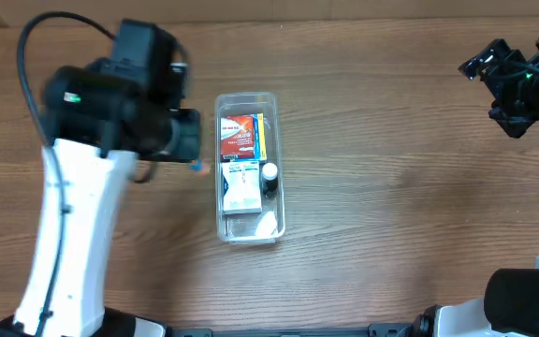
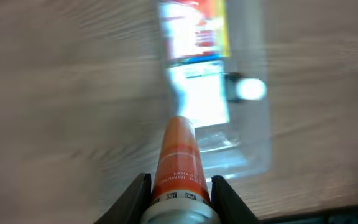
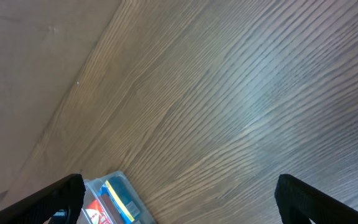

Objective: Pack container
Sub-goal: 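Grasp the orange tube with the left gripper, then lower the orange tube into the container beside the bottle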

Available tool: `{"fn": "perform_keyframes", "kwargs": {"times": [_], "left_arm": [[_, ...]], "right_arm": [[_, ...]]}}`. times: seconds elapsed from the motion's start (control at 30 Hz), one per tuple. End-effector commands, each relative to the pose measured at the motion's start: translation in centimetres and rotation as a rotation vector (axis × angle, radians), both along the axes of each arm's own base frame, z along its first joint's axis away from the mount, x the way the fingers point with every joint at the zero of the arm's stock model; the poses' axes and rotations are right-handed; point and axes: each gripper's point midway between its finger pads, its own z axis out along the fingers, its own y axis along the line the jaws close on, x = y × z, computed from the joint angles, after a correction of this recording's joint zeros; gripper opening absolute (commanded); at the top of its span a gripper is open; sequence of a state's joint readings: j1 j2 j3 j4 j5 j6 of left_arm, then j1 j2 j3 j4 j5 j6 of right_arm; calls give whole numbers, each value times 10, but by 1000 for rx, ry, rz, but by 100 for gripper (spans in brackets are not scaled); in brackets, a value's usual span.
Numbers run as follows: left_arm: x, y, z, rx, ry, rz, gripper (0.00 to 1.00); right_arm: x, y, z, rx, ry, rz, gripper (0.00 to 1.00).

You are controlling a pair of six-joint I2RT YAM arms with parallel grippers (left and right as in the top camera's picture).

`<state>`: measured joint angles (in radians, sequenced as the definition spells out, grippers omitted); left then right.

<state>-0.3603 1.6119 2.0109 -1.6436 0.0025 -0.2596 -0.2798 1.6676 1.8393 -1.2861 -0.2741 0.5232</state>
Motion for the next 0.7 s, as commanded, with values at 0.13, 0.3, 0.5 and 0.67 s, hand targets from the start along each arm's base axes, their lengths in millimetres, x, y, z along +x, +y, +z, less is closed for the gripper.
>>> {"fn": "perform_keyframes", "kwargs": {"times": [0.13,0.3,0.5,0.67], "left_arm": [[-37,-110,-71,61,15,-208,13],[-39,-110,-104,95,33,-154,13],[-20,-106,-125,137,-46,-131,18],[-16,-109,-156,127,-57,-128,21]], "right_arm": [[1,1,3,0,-11,6,100],[1,1,3,0,-11,6,100],[1,1,3,0,-11,6,100],[1,1,3,0,-11,6,100]]}}
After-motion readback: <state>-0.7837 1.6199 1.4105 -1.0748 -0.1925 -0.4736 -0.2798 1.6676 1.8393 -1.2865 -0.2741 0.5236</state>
